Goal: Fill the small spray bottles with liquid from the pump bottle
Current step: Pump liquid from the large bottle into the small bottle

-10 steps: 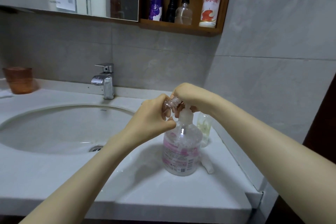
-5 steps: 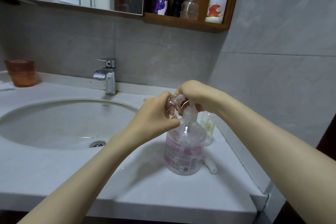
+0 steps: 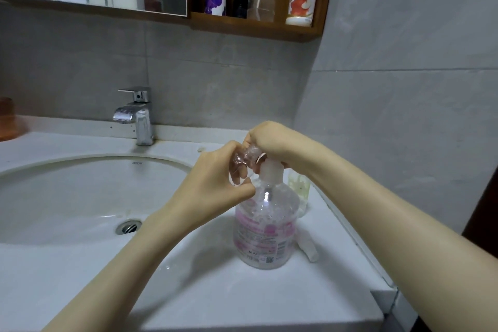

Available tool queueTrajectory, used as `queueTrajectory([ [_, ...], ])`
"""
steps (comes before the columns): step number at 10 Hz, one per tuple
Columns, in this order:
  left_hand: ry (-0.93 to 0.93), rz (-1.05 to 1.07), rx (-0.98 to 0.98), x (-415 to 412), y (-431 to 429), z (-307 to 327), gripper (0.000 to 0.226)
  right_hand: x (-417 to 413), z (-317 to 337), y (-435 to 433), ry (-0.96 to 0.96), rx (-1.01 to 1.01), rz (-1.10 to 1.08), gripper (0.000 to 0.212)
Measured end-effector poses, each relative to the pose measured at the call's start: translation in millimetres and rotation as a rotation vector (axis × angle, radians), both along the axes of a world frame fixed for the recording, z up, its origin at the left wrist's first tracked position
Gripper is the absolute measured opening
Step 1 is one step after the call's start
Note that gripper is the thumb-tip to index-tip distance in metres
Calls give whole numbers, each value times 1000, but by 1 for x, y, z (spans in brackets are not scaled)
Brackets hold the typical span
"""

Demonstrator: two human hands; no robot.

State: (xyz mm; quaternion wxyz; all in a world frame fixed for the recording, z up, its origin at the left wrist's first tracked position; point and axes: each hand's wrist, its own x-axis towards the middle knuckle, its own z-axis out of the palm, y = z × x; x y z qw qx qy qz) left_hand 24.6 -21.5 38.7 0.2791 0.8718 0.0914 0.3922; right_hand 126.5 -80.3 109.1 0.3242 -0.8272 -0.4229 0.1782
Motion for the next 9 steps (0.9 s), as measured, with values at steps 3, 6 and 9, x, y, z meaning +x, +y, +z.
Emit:
queueTrajectory([
  [3, -85, -47, -16, 11, 9, -5, 25, -6, 16, -9, -162, -135, 73, 14],
  [6, -116, -80, 4, 9, 13, -5, 22, -8, 14, -5, -187, -150, 64, 17],
  [9, -72, -32, -5, 9, 13, -12, 14, 0, 1, 1, -232, -147, 51, 13],
])
